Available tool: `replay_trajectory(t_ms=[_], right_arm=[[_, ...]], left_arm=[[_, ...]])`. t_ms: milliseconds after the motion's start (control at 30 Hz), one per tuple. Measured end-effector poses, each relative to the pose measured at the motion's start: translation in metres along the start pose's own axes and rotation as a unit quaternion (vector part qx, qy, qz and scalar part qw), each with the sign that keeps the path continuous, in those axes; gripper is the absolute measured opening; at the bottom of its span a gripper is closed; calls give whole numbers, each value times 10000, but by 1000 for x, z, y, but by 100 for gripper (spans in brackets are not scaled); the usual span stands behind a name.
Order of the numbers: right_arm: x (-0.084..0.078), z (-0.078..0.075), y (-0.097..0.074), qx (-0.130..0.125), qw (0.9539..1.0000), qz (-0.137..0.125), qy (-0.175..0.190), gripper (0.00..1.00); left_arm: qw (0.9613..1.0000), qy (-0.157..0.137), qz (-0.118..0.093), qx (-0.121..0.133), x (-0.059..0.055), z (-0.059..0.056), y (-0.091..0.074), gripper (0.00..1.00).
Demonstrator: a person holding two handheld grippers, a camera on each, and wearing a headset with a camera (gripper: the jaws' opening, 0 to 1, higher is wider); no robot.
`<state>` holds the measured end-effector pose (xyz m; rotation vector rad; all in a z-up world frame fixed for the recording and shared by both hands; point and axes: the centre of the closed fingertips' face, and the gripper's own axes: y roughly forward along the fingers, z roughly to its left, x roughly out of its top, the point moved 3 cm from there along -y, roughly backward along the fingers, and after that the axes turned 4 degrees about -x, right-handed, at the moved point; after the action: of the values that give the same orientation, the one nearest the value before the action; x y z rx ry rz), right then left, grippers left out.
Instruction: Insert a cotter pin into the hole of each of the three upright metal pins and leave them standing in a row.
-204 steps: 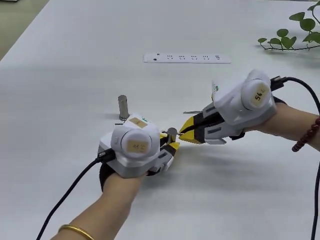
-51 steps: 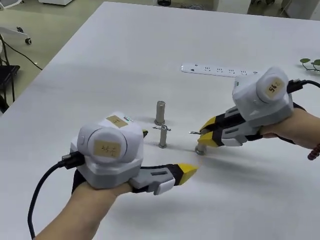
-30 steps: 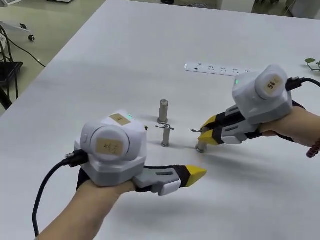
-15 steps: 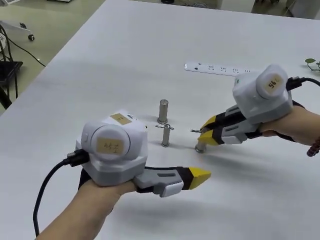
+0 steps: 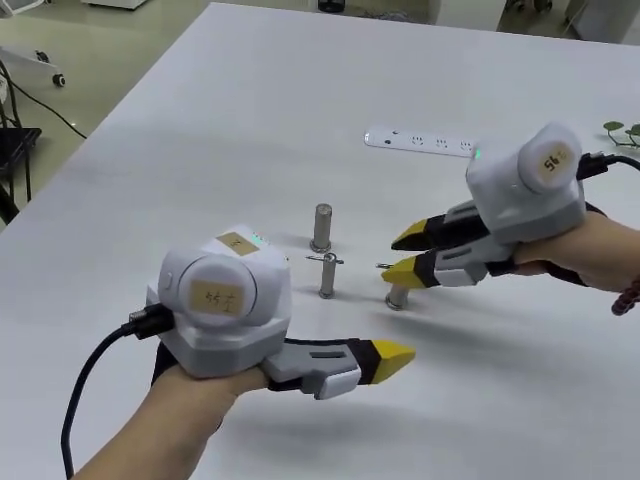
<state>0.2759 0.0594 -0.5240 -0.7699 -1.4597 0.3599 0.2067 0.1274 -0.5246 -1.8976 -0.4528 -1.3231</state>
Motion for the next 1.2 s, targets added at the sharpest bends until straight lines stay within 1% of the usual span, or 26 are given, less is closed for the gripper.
replay_trajectory(t_ms=[33,100,200,300,400,467,533,633,667,767,833,867,967,1200], right_arm=[[4,-1,1,-28,9999,-95,88,23],[10,-3,2,-89,9996,-229,151,25],[17,-5,5,-204,9991,-351,151,25],[22,-9,11,-252,9979,-496,339,26],[26,-10,17,-319,9970,-557,435,26],[28,-16,20,-426,9954,-646,559,27],[31,-20,25,-480,9939,-724,680,27],[36,-21,28,-560,9909,-832,896,26],[38,-27,31,-582,9897,-899,954,26],[39,-33,38,-689,9880,-916,1035,26],[40,-30,40,-747,9874,-914,1057,26],[39,-32,44,-813,9866,-918,1077,26],[39,-38,52,-904,9848,-952,1136,26],[41,-43,68,-1000,9835,-913,1203,26]], left_arm=[[10000,6,-1,12,0,0,0,99],[10000,39,-7,44,1,2,-1,99],[9999,96,-21,91,2,3,-1,99],[9999,116,-3,108,2,3,-2,99],[9998,117,-40,147,4,5,-3,99],[9998,96,-63,170,5,6,-3,99],[9998,114,-48,172,5,7,-4,99],[9998,127,-17,173,4,7,-4,99],[9998,122,-23,164,4,7,-4,99],[9998,127,-50,161,5,7,-4,98],[9998,120,-68,167,6,8,-5,98],[9998,102,-81,171,7,8,-5,98],[9997,94,-120,181,8,9,-6,98],[9998,64,-104,183,8,10,-6,97]])
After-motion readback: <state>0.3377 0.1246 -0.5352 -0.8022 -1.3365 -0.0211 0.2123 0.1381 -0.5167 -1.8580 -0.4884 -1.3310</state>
